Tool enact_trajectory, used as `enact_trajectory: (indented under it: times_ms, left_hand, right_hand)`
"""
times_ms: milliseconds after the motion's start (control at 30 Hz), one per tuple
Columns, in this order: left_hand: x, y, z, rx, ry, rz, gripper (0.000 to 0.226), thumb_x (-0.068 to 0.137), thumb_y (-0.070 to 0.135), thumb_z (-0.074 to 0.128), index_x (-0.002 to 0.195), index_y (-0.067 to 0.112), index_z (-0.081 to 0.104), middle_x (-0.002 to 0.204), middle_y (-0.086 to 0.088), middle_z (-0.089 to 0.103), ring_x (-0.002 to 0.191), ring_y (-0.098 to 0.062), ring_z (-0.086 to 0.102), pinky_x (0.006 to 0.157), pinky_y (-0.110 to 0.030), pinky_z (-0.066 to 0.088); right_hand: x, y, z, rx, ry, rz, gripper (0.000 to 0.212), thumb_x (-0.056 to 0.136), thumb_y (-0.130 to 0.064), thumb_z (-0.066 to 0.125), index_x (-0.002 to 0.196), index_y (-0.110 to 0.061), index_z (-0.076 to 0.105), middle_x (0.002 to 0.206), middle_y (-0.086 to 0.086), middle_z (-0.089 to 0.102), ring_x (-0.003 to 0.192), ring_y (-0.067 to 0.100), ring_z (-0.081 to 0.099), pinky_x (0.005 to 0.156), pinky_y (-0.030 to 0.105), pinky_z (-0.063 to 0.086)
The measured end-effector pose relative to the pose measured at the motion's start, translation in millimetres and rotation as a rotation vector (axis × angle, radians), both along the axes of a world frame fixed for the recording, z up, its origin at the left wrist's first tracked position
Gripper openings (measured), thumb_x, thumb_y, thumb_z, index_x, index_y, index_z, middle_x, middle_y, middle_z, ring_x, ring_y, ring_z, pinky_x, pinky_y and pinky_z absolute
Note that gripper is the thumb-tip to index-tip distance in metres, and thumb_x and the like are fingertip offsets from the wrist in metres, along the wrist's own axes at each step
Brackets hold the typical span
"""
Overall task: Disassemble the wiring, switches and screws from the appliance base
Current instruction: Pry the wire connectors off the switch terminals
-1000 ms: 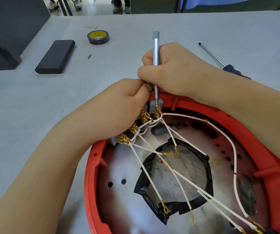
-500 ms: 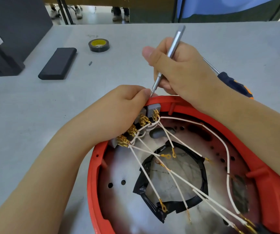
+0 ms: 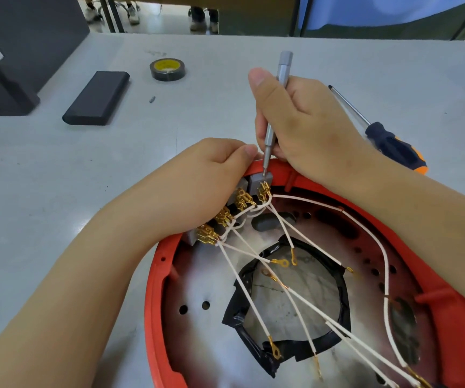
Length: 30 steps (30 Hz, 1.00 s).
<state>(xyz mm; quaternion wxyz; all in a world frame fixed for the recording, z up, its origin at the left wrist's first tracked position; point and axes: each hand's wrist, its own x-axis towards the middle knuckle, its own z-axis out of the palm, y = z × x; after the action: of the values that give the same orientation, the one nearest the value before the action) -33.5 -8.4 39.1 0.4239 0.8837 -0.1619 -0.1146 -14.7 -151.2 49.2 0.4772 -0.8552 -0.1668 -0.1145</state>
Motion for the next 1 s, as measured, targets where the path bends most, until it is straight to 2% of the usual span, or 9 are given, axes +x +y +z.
enact_trajectory:
  times_ms: [200, 400, 467, 567, 733, 867, 933, 967, 1000]
  left_hand:
    - [-1, -1, 0, 0.011, 0.004, -0.006, 0.042, 0.101, 0.040, 0.033, 0.100, 0.017, 0.067, 0.098, -0.018, 0.070, 0.091, -0.032, 0.063, 0.074, -0.033, 0.043]
    - [0, -1, -1, 0.035, -0.011, -0.002, 0.040, 0.102, 0.037, 0.033, 0.103, 0.013, 0.065, 0.099, -0.019, 0.069, 0.090, -0.031, 0.063, 0.072, -0.031, 0.042]
    - [0, -1, -1, 0.035, -0.017, 0.005, 0.040, 0.102, 0.036, 0.033, 0.104, 0.012, 0.064, 0.097, -0.019, 0.069, 0.085, -0.027, 0.062, 0.070, -0.030, 0.042]
    - [1, -1, -2, 0.048, -0.061, 0.013, 0.038, 0.102, 0.034, 0.032, 0.102, 0.013, 0.063, 0.082, -0.011, 0.067, 0.069, -0.014, 0.058, 0.064, -0.023, 0.041]
    - [3, -3, -2, 0.054, -0.084, 0.023, 0.036, 0.103, 0.031, 0.031, 0.099, 0.013, 0.062, 0.072, -0.006, 0.059, 0.057, -0.007, 0.048, 0.062, -0.017, 0.040]
    - [3, -3, -3, 0.032, -0.059, 0.031, 0.036, 0.102, 0.031, 0.033, 0.102, 0.012, 0.064, 0.080, -0.010, 0.067, 0.061, -0.016, 0.054, 0.059, -0.023, 0.041]
    - [5, -2, -3, 0.021, -0.034, 0.033, 0.037, 0.102, 0.030, 0.034, 0.102, 0.011, 0.065, 0.066, -0.006, 0.064, 0.051, -0.014, 0.052, 0.048, -0.021, 0.040]
    - [5, -2, -3, 0.022, -0.031, 0.029, 0.037, 0.102, 0.031, 0.033, 0.102, 0.010, 0.065, 0.067, -0.008, 0.065, 0.052, -0.015, 0.053, 0.049, -0.021, 0.041]
    - [5, -2, -3, 0.024, -0.032, 0.018, 0.038, 0.102, 0.032, 0.033, 0.102, 0.011, 0.065, 0.076, -0.013, 0.068, 0.060, -0.020, 0.058, 0.055, -0.025, 0.044]
  right_hand:
    - [1, 1, -2, -0.060, -0.004, 0.022, 0.054, 0.104, -0.030, 0.035, 0.054, -0.016, 0.052, 0.041, -0.014, 0.047, 0.046, 0.000, 0.050, 0.054, 0.010, 0.037]
    - [4, 4, -1, -0.095, 0.027, 0.004, 0.055, 0.103, -0.029, 0.036, 0.052, -0.017, 0.051, 0.042, -0.008, 0.046, 0.046, -0.001, 0.049, 0.055, 0.008, 0.036]
    - [6, 6, -1, -0.098, 0.075, -0.010, 0.055, 0.103, -0.029, 0.037, 0.050, -0.017, 0.051, 0.037, -0.013, 0.047, 0.044, -0.003, 0.048, 0.053, 0.006, 0.035]
    - [9, 7, -2, -0.095, 0.138, -0.031, 0.055, 0.101, -0.028, 0.040, 0.049, -0.016, 0.052, 0.034, -0.014, 0.045, 0.040, -0.004, 0.046, 0.049, 0.005, 0.034]
    - [11, 7, 0, -0.093, 0.192, -0.033, 0.054, 0.099, -0.028, 0.041, 0.048, -0.016, 0.052, 0.036, -0.012, 0.046, 0.040, -0.002, 0.045, 0.045, 0.005, 0.034]
    - [12, 8, -1, -0.143, 0.211, -0.024, 0.052, 0.098, -0.030, 0.042, 0.048, -0.015, 0.049, 0.036, -0.010, 0.045, 0.039, 0.001, 0.042, 0.042, 0.010, 0.033]
    - [10, 9, -2, -0.193, 0.200, -0.009, 0.052, 0.098, -0.031, 0.042, 0.049, -0.015, 0.044, 0.034, -0.010, 0.043, 0.037, 0.004, 0.039, 0.040, 0.015, 0.030]
    - [9, 9, -3, -0.192, 0.191, -0.003, 0.052, 0.099, -0.031, 0.041, 0.050, -0.014, 0.044, 0.034, -0.011, 0.043, 0.037, 0.005, 0.039, 0.041, 0.016, 0.030]
    - [8, 8, -2, -0.168, 0.188, 0.003, 0.052, 0.099, -0.030, 0.041, 0.050, -0.013, 0.046, 0.033, -0.011, 0.043, 0.037, 0.004, 0.040, 0.042, 0.014, 0.031]
